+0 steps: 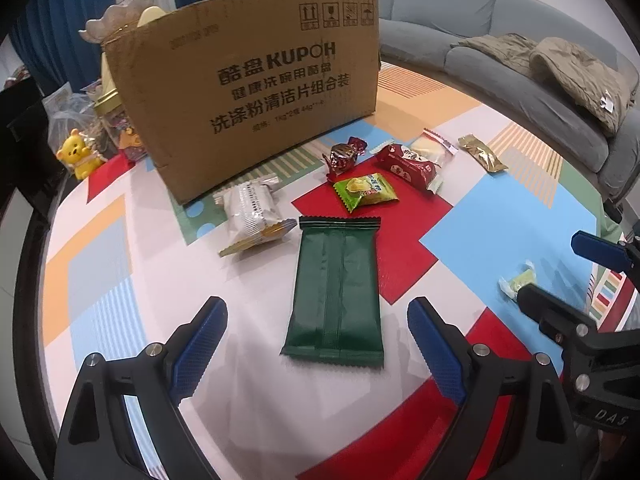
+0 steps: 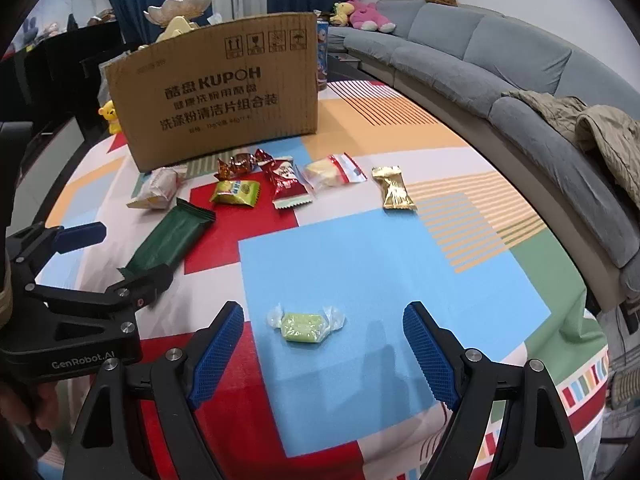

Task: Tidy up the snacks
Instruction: 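Close the left tool on the dark green packet while the right tool grasps the pale green candy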

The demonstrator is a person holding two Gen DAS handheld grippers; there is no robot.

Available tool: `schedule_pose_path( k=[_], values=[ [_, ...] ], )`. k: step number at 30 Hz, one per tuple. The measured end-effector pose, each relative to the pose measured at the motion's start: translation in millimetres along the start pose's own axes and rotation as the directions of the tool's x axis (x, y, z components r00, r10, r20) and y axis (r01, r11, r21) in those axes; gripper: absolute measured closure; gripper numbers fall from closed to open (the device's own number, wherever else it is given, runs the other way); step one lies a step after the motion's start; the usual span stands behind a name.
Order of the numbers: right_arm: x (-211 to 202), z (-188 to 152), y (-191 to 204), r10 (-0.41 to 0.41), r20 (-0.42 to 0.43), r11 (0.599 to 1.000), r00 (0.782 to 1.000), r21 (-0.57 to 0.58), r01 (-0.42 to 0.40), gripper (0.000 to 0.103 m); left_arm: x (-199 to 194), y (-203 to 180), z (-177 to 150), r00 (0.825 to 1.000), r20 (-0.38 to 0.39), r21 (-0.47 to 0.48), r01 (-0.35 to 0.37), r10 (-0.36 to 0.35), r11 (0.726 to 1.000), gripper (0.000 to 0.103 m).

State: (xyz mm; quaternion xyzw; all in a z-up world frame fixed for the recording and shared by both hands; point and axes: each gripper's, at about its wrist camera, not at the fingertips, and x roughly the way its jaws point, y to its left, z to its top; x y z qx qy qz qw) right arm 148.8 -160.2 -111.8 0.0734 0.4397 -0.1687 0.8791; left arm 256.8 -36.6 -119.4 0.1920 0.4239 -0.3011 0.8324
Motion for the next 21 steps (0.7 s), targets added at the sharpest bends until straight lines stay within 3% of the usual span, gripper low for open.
schedule_pose_path(
  k=[5, 10, 15, 21],
  values=[
    [10, -2, 2, -0.008, -0.02, 1.0, 1.0, 0.005, 0.008, 0.021, 11, 3, 2, 1.0, -0.01, 0.001, 0.016, -0.016, 1.0, 0.015],
    [18, -4, 1, 0.005, -0.04, 1.0, 0.999, 0.017, -0.004, 0.041, 19, 3, 2, 0.999, -0.015, -0.006, 0.049, -0.049, 0.999, 0.019],
    [22, -5, 3, 0.021, -0.037, 1.0, 0.999, 0.007, -0.021, 0.05, 22, 3, 4, 0.998, 0.0, -0.014, 0.056, -0.056, 0.998, 0.02],
    [21, -5, 2, 0.037, -0.019, 0.999, 0.999, 0.003, -0.037, 0.072, 20, 0, 4, 0.997, 0.012, -0.016, 0.07, -0.07, 0.997, 0.032]
  ],
)
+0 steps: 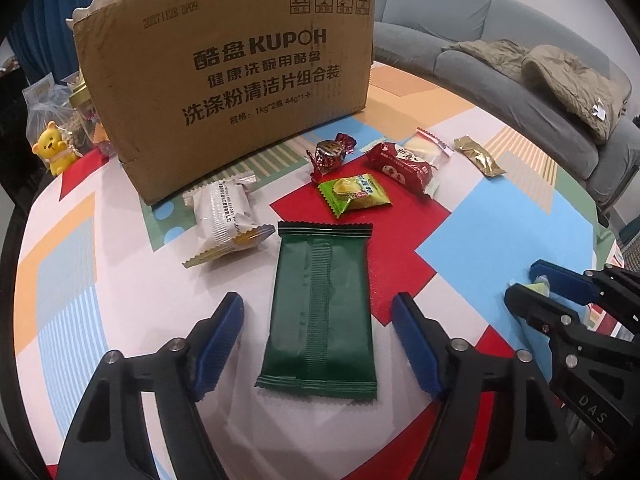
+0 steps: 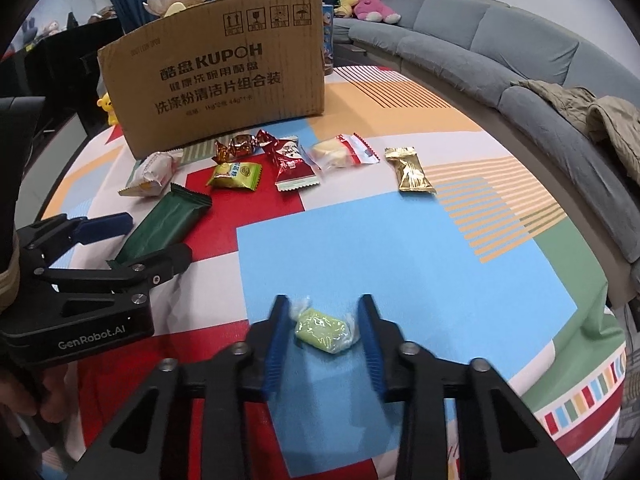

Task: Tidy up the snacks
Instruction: 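Close the left tool on the dark green packet while the right tool grasps the pale green candy, then lift the green packet and pale green candy toward the cardboard box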

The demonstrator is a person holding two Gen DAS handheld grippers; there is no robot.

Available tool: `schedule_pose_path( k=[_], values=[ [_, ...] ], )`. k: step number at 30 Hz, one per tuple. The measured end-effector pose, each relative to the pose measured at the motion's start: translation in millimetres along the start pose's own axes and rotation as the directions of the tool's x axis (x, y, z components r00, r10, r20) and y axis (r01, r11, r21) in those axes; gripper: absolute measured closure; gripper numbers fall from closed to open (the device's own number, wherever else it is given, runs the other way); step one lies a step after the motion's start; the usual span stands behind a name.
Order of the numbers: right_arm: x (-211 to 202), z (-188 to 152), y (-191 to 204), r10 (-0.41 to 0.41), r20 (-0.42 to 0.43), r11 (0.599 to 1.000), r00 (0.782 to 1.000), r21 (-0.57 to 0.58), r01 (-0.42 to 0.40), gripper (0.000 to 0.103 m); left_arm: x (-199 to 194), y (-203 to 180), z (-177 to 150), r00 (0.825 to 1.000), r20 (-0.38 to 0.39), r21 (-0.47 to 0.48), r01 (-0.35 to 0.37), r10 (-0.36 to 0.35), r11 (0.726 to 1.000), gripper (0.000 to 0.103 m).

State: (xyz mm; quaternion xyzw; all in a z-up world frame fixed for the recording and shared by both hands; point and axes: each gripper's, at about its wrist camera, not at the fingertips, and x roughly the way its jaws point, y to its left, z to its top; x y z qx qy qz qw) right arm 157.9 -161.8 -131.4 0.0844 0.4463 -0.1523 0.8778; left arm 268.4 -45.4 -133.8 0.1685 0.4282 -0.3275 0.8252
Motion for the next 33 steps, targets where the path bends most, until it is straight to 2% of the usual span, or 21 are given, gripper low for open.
schedule_pose_path(
  k=[2, 4, 11, 33],
  values=[
    [0, 0, 0, 0.011, 0.004, 1.0, 1.0, -0.002, -0.011, 0.073, -1, -1, 1, 1.0, 0.002, -0.005, 0.0, 0.0, 1.0, 0.047],
    [0, 0, 2, 0.018, 0.005, 1.0, 1.0, -0.011, -0.018, 0.073, -1, -1, 2, 1.0, 0.0, -0.012, -0.005, 0.005, 1.0, 0.056],
    [1, 2, 0, 0.032, -0.002, 0.999, 0.999, -0.007, -0.032, 0.074, -4, -1, 0, 1.0, 0.002, -0.025, -0.02, 0.02, 0.999, 0.059],
    [-5, 11, 0, 0.082, 0.022, 0.996, 0.996, -0.048, -0.081, 0.074, -28, -2, -8, 0.993, 0.007, -0.127, -0.117, 0.119, 0.985, 0.059]
  ],
)
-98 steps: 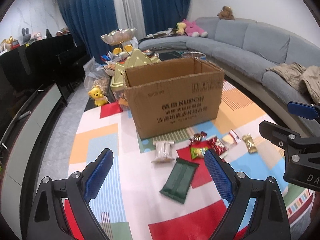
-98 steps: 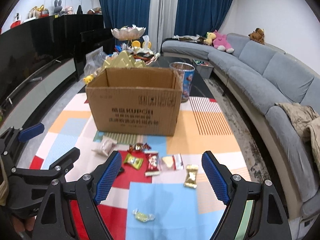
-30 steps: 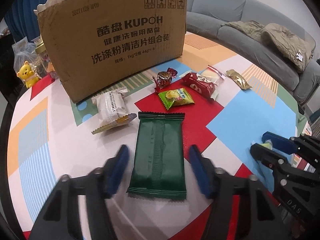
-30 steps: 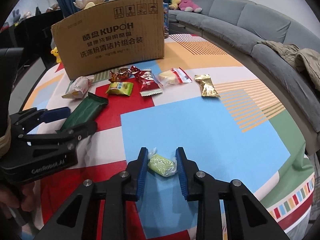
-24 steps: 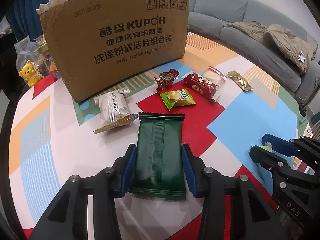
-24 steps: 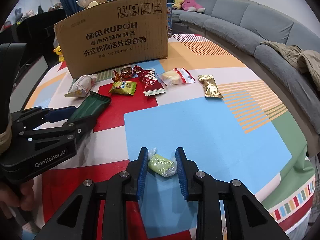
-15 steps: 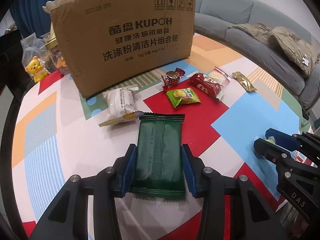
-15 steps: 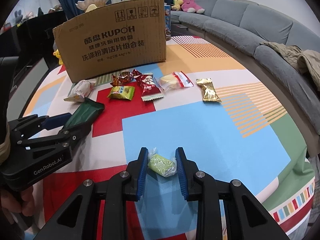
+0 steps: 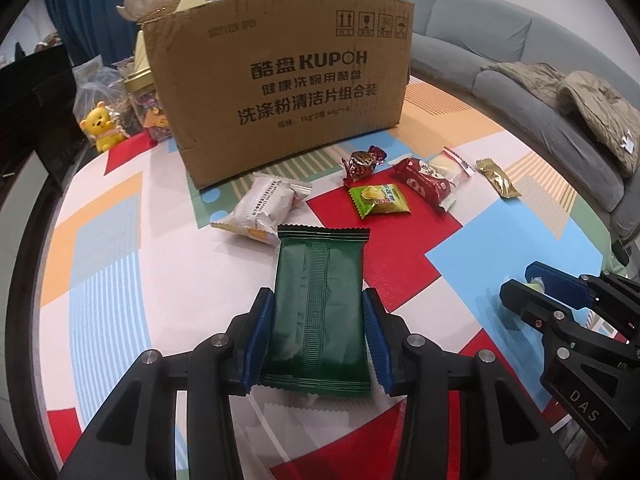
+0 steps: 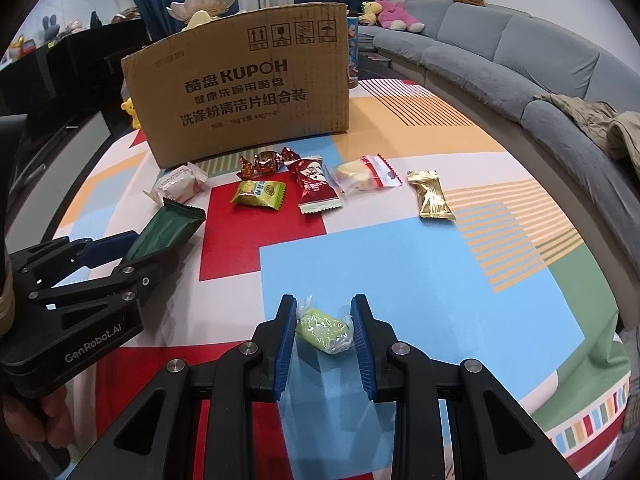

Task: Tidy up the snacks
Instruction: 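Lift the green packet and pale green candy toward the cardboard box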

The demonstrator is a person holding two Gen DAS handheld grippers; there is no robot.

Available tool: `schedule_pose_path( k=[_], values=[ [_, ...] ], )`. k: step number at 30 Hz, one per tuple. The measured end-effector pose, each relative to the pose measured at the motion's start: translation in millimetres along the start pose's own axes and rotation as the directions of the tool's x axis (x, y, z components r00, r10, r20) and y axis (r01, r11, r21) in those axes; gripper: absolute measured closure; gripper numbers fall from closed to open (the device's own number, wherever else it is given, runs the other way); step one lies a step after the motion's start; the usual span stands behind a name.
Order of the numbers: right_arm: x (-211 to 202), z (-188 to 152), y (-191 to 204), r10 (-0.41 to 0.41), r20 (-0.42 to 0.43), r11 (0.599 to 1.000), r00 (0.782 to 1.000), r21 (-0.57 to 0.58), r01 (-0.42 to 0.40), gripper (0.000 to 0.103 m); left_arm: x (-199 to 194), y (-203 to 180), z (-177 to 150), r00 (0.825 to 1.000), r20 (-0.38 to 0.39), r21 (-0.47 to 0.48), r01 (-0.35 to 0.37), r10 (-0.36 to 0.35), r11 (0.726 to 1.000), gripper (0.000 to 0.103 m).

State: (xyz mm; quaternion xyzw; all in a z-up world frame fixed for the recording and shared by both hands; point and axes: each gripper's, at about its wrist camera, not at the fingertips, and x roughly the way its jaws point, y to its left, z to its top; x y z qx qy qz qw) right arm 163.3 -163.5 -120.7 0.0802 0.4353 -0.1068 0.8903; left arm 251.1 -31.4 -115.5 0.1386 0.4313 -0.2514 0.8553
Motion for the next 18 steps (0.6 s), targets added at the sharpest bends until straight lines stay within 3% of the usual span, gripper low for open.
schedule_pose_path(
  k=[18],
  values=[
    [-14, 18, -1, 0.049, 0.055, 0.997, 0.997, -0.063, -0.046, 0.074, -28, 0, -11, 0.994, 0.01, -0.132, -0.105, 0.107, 0.986, 0.059]
  ],
)
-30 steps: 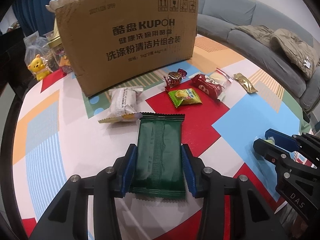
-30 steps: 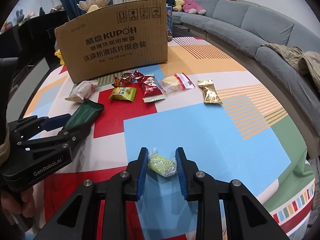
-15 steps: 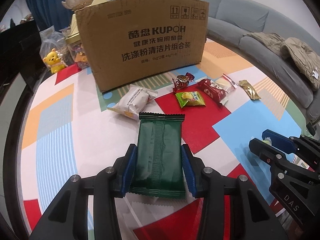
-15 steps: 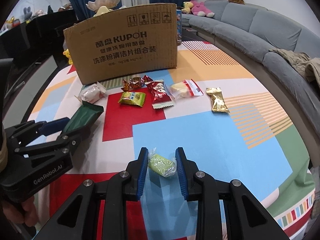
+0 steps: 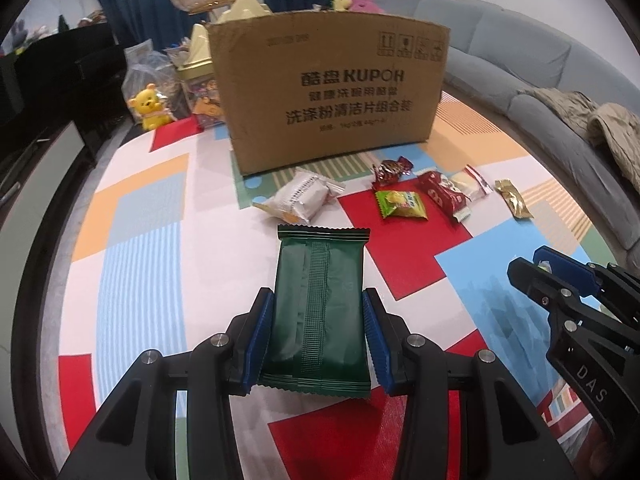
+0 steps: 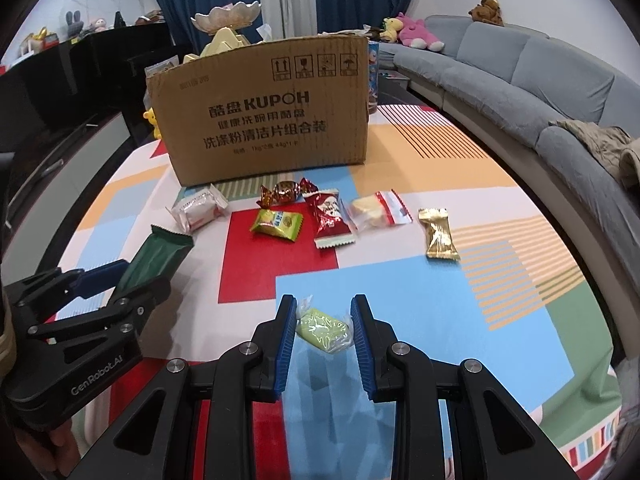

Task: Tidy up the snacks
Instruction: 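Lift the green packet and pale green candy toward the cardboard box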

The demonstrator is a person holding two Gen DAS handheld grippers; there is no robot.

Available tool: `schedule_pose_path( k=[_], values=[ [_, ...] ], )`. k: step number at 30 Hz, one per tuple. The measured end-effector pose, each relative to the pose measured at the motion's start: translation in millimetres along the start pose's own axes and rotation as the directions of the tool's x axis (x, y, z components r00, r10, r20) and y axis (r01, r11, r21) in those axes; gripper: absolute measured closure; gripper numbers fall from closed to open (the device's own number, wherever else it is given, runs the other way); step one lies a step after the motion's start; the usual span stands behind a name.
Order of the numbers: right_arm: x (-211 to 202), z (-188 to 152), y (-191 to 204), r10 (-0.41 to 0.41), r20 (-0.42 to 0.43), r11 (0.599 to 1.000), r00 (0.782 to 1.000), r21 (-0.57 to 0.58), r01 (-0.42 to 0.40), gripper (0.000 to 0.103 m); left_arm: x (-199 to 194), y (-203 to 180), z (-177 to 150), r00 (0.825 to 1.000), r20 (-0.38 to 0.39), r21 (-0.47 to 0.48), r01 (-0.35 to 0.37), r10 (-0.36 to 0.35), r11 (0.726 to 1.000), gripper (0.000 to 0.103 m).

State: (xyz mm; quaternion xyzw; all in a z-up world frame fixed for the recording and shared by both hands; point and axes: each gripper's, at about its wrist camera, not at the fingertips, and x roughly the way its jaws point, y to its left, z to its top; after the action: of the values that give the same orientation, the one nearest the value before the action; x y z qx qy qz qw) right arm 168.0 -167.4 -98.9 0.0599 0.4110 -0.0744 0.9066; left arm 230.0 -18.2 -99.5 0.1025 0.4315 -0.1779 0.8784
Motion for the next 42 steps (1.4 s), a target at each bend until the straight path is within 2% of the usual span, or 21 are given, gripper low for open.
schedule_pose_path(
  k=[11, 27, 42],
  values=[
    [-6, 18, -3, 0.023, 0.037, 0.999, 0.999, -0.037, -0.022, 0.074, -14, -5, 1, 0.999, 0.013, -0.069, -0.042, 0.043, 0.997, 0.059],
    [-15, 42, -10, 0.061, 0.067, 0.995, 0.996, -0.081, -0.056, 0.074, -36, -7, 23, 0.992, 0.074, -0.158, -0.093, 0.106, 0.983, 0.059],
    [-35, 66, -16, 0.086, 0.123, 0.992, 0.989, -0.099, -0.074, 0.074, -53, -16, 43, 0.986, 0.122, -0.17, -0.096, 0.118, 0.981, 0.059]
  ],
)
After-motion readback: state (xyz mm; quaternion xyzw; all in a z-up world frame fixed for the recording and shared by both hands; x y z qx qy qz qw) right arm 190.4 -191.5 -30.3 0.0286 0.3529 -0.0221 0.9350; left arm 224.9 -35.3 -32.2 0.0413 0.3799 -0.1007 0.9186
